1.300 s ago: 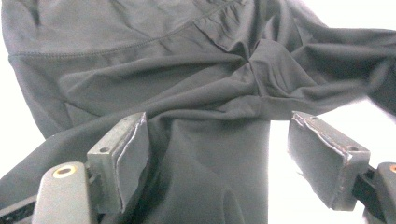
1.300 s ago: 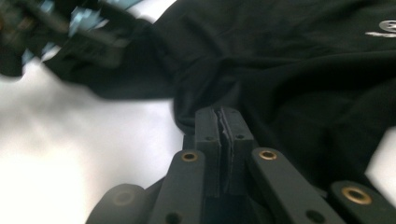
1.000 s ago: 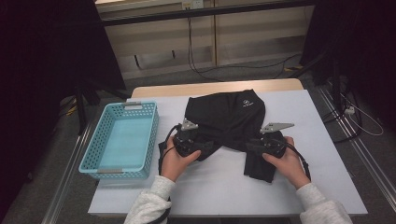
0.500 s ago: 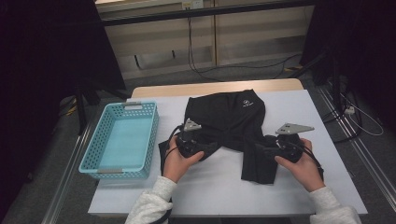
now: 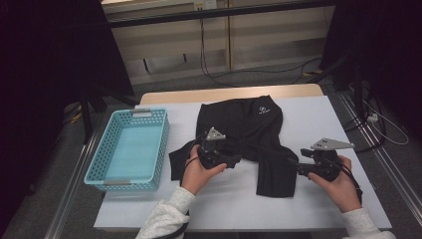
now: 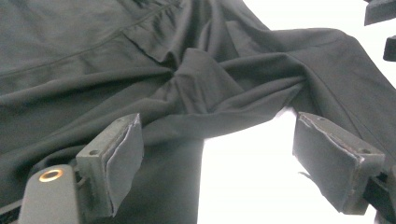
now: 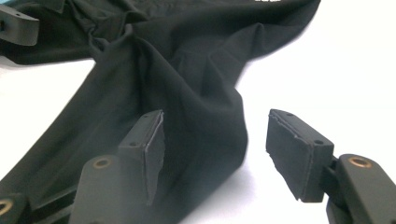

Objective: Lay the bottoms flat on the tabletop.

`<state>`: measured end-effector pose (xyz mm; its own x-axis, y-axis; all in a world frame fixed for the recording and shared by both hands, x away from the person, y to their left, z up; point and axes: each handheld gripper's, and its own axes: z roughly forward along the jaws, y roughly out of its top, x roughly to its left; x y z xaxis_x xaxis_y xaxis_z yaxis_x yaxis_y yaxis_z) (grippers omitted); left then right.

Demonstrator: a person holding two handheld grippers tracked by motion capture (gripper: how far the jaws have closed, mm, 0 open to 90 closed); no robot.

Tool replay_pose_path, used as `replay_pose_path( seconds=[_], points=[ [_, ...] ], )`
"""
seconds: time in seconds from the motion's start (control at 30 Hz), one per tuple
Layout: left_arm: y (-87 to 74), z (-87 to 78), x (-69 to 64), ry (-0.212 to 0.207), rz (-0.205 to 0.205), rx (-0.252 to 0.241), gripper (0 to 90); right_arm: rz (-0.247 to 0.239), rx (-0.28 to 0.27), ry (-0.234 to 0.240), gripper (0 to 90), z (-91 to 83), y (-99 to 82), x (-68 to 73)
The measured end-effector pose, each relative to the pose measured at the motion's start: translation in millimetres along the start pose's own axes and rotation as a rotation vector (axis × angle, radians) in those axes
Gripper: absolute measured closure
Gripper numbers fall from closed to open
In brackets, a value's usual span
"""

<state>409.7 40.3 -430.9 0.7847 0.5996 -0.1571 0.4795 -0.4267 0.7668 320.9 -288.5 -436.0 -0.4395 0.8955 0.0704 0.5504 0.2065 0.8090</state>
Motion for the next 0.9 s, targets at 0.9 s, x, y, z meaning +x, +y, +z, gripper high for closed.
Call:
replay_pose_path(
  seconds=[0.9],
  points=[
    [-23.3, -29.7, 25.3, 0.109, -0.047, -0.001, 16.0, 0.001, 0.101, -0.041, 49.6, 83.7, 42.6, -9.1]
  ],
)
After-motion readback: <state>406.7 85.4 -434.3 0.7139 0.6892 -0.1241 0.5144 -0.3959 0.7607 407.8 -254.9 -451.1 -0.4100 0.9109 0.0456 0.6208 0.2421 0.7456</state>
